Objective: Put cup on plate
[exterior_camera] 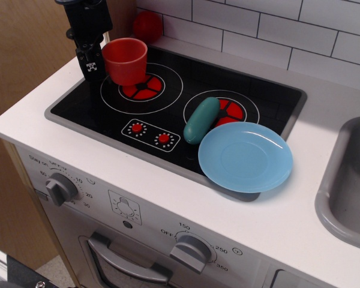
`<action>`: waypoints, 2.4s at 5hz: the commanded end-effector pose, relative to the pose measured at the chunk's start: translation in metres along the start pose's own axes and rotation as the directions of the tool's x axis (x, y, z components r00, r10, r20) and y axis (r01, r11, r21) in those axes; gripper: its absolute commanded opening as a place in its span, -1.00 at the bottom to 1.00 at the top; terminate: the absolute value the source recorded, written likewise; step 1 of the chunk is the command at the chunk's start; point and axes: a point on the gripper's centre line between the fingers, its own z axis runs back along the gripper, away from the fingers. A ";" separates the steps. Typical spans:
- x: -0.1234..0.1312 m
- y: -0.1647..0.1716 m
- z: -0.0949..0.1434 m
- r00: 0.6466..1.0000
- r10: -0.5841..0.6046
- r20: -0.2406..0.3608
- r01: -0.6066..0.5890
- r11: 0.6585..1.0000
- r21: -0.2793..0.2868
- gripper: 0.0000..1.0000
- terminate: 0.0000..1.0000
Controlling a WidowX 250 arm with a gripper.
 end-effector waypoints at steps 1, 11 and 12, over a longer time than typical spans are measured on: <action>0.013 0.009 0.028 1.000 -0.006 0.024 0.005 0.999 0.039 -1.00 -1.00; 0.089 -0.161 0.041 0.998 -0.005 0.056 0.010 0.996 -0.083 -1.00 -1.00; 0.092 -0.167 0.034 0.998 -0.016 0.059 0.021 0.995 -0.096 -1.00 -1.00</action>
